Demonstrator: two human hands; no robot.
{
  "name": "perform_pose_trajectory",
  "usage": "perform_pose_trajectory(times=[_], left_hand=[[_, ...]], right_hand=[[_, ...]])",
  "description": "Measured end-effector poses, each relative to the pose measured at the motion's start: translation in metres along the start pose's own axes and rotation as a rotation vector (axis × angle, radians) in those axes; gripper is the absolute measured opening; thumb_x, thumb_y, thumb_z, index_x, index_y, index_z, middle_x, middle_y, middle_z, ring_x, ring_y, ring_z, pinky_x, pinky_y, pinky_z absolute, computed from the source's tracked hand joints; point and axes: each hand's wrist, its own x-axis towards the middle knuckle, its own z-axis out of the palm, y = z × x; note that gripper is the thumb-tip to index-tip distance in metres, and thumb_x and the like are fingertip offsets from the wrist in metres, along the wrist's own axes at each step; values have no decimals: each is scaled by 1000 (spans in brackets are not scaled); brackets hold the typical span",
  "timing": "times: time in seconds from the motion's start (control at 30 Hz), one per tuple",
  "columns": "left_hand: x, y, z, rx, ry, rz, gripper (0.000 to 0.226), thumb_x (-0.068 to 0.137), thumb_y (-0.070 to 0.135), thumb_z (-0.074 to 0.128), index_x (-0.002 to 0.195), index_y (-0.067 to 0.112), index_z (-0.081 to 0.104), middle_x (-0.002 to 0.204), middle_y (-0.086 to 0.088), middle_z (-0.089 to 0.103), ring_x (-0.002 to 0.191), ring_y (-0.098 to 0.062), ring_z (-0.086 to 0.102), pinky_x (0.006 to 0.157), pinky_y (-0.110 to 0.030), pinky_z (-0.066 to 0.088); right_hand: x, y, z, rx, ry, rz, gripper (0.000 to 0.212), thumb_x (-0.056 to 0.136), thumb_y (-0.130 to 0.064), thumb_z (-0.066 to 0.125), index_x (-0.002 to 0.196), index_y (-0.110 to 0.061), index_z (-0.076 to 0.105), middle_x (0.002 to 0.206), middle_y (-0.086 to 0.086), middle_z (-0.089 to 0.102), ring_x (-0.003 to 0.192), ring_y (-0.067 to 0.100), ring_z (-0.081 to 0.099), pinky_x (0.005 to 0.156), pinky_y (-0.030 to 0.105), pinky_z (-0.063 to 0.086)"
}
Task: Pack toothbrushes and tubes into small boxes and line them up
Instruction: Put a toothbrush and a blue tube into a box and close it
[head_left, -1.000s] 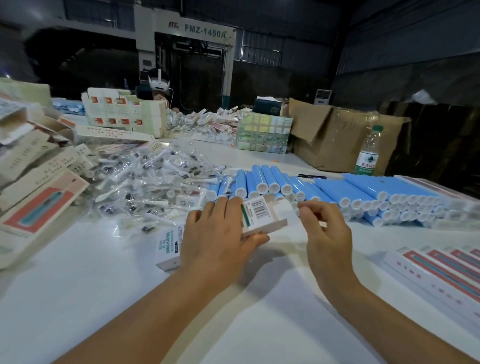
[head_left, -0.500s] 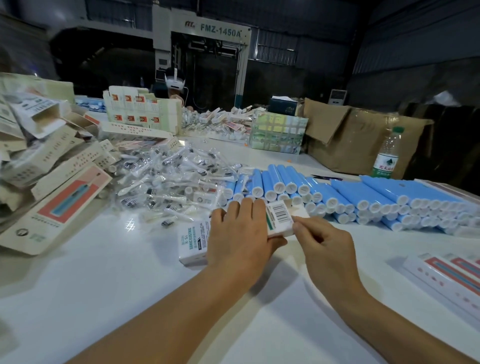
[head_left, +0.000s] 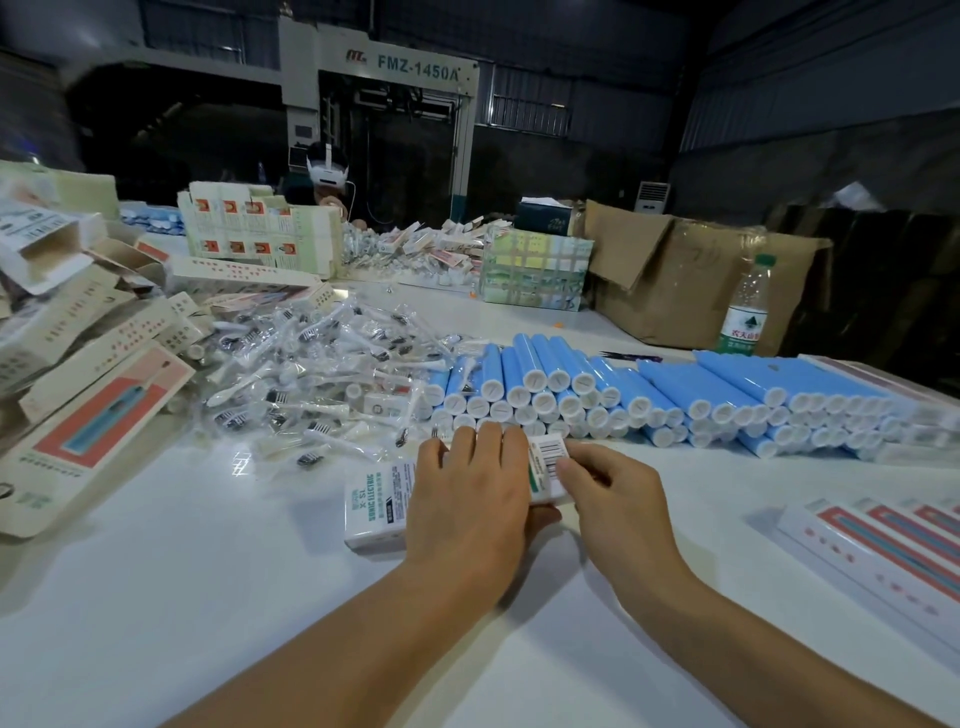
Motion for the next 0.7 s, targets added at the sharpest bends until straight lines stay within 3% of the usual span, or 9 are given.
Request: perform_pose_trajectory(times=[0.1, 0.23, 0.27, 0.33, 0.37, 0.43, 0.53, 0.63, 0.7], left_hand=[[1, 2, 0, 17, 6, -12, 68, 88, 70, 35, 131, 17, 30, 128, -3, 42, 115, -23, 38, 94, -38, 27], [2, 3, -1, 15, -11, -33, 66, 87, 70, 34, 128, 19, 29, 127, 0, 42, 114, -22, 38, 93, -37, 27], [2, 1, -2, 3, -8, -49, 66, 86, 71, 35, 128, 20, 30, 126, 1, 42, 114, -21, 39, 92, -36, 27], [4, 0, -6, -29, 18, -80, 67, 84, 72, 38, 129, 22, 32, 125, 3, 44, 113, -19, 40, 90, -34, 27], [5, -1, -8, -41, 33, -92, 68, 82, 72, 39, 129, 23, 33, 124, 4, 44, 113, -18, 41, 89, -34, 27], [5, -1, -10, -79, 61, -100, 68, 82, 72, 40, 130, 23, 34, 123, 5, 45, 112, -18, 41, 89, -33, 28], [2, 3, -11, -99, 60, -72, 66, 84, 67, 43, 132, 22, 35, 125, 4, 46, 114, -20, 42, 91, -35, 28], [0, 9, -13, -53, 32, -40, 64, 85, 62, 49, 131, 18, 39, 123, 1, 50, 111, -21, 45, 91, -37, 32], [-2, 13, -15, -28, 60, -18, 62, 72, 55, 70, 115, 12, 56, 103, -4, 60, 92, -24, 56, 78, -40, 42]], right_hand=[[0, -2, 4, 30, -10, 41, 32, 94, -7, 53, 74, -26, 69, 79, -6, 70, 71, 1, 64, 53, 9, 45], [2, -5, 1, -26, -52, -13, 41, 93, -10, 56, 63, -36, 66, 74, -13, 68, 75, 1, 63, 59, 11, 48], [4, -5, 0, -114, -30, -78, 36, 91, -16, 59, 68, -41, 67, 81, -15, 65, 83, 3, 61, 66, 13, 48], [9, -6, -7, -208, 70, -108, 21, 86, -30, 65, 104, -41, 65, 107, -11, 53, 102, 6, 49, 86, 22, 43], [11, -4, -10, -174, 113, -43, 40, 83, -34, 68, 122, -35, 57, 117, -9, 47, 107, 9, 47, 90, 26, 41], [17, -4, -14, 215, 100, 241, 61, 79, -34, 72, 133, -26, 46, 123, 0, 56, 105, 18, 58, 84, 34, 48], [14, -8, -10, 816, -185, 617, 55, 68, -30, 71, 114, -1, 61, 97, 18, 72, 80, 28, 71, 71, 41, 57], [12, -2, -1, 708, -168, 434, 17, 83, -13, 65, 94, 0, 63, 80, 15, 72, 66, 22, 69, 56, 32, 55], [8, 1, 3, 269, -66, 169, 13, 94, -14, 54, 90, -4, 62, 78, 10, 69, 69, 18, 65, 61, 29, 50]])
